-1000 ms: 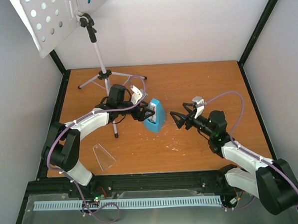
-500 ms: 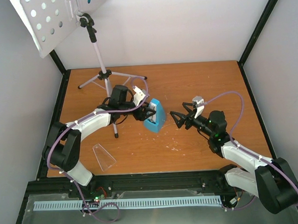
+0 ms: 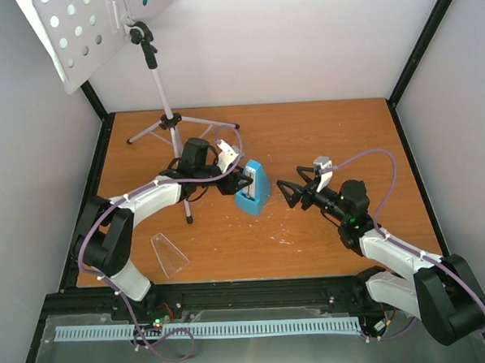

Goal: Pack up the instrument practice props

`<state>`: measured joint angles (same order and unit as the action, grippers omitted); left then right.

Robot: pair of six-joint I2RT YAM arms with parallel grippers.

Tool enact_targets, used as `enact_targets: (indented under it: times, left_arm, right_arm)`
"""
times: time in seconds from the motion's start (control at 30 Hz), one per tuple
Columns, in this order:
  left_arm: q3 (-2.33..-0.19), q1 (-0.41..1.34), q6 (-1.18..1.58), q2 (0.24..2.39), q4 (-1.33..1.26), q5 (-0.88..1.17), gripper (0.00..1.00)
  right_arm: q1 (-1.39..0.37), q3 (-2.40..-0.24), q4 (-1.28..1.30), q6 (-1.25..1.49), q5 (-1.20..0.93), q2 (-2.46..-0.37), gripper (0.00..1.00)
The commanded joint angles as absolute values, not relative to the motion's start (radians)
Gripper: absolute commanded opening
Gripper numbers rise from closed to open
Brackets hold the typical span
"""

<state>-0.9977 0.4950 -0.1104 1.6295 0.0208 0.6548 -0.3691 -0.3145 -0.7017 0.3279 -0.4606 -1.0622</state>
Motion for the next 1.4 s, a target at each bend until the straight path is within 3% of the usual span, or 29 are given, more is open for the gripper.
enact_targets:
  times: [0.0,0.23,0.3,0.4,0.6,0.9,1.03,1.17,1.37]
  left_arm:
    - [-1.022,0.511,-0.137,1.661,0.018,0.681,0.52]
    - [-1.023,0.512,-0.146,1.649,0.024,0.704,0.50]
    - [-1.023,0.513,-0.139,1.639,0.024,0.727,0.55]
    - [-1.021,0.526,-0.125,1.612,0.024,0.739,0.72]
    - [-0.999,0.579,-0.039,1.548,0.009,0.745,0.80]
    - [-0.778,0.681,0.235,1.345,-0.154,0.472,0.83]
    - [-0.636,0.681,0.321,1.172,-0.312,0.360,0.83]
    - [-0.680,0.675,0.323,1.251,-0.212,0.418,0.86]
    - [-0.666,0.668,0.450,1.397,-0.399,0.383,0.93]
  right_arm:
    - [-0.367,-0.297,-0.761,0.348,-0.481,-1.078,1.00]
    - [-0.367,-0.300,-0.747,0.339,-0.482,-1.069,1.00]
    - [-0.366,-0.298,-0.744,0.339,-0.475,-1.068,1.00]
    - [-0.366,-0.302,-0.730,0.343,-0.471,-1.061,1.00]
    - [-0.367,-0.313,-0.660,0.347,-0.438,-1.024,1.00]
    - [-0.367,-0.341,-0.403,0.356,-0.381,-0.893,1.00]
    - [-0.366,-0.356,-0.288,0.388,-0.368,-0.865,0.94]
    - [-0.367,-0.359,-0.234,0.454,-0.436,-0.907,0.85]
    - [-0.397,-0.277,-0.332,0.555,-0.490,-0.994,0.82]
